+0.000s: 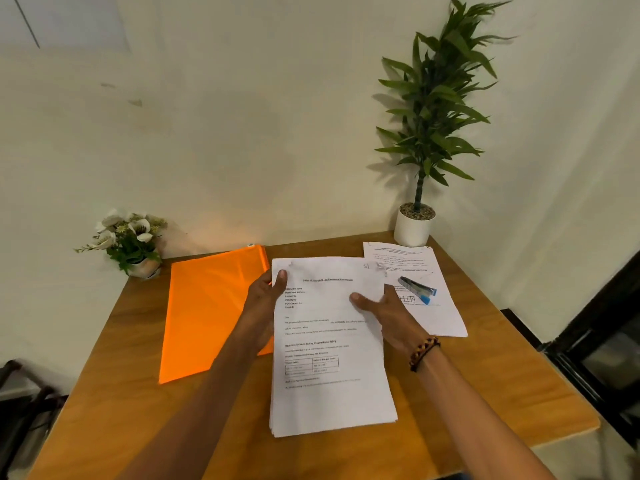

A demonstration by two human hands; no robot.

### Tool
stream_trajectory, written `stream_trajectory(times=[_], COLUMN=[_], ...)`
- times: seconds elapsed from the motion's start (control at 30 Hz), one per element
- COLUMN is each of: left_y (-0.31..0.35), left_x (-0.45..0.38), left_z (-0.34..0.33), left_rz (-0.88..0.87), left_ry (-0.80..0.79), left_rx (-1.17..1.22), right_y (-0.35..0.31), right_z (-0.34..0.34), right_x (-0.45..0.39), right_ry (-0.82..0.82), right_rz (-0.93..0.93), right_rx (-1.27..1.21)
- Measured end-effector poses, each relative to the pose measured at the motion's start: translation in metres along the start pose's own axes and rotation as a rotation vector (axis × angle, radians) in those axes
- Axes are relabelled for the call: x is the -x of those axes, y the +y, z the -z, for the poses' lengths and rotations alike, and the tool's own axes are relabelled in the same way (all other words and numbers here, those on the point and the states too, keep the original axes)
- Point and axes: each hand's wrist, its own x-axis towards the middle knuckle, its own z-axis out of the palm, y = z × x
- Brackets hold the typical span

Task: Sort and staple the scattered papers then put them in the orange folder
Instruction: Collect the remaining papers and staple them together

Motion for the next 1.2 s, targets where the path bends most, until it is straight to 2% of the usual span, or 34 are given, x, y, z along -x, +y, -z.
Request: stream_trajectory(times=[0.13,0.27,0.37,0.47,0.67,0.83,0.97,1.2], left_y=[0.022,0.046,0.06,0.061,0.024,0.019,0.002,0.011], left_x=[-0.003,-0.004,-0.003,-0.005,-0.012,-0.019,-0.027,-0.03], left_z=[-0.011,-0.033,-0.049,-0.056,-0.057,-0.056,-0.045,-0.029], left_rz=[0.03,-0.164,-0.319,-0.402,-0.322,-0.32,-0.278,-0.216], left_ry=[-0.069,0.022,0.07,0.087,0.071,0.107,0.075,0.011], left_rx=[-0.016,-0.107,-0.152,-0.174,-0.226,-0.187,-0.187,-0.246], right_y=[-0.023,-0.05,-0.065,-0.069,-0.02,-0.019,-0.009,0.006], right_z=[-0.009,-0.025,-0.034,-0.039,-0.046,-0.048,-0.049,-0.045], right_x=[-0.01,-0.005,0.0,-0.001,-0.014,-0.016,-0.017,-0.031], right_ry=[0.065,0.109,0.165,0.202,0.243,0.295,0.285,0.301], right_rz=[0.167,0.329,0.426,0.503,0.43,0.407,0.352,0.225], right_rx=[0.172,0.252,0.19,0.181,0.191,0.245,0.299,0.373])
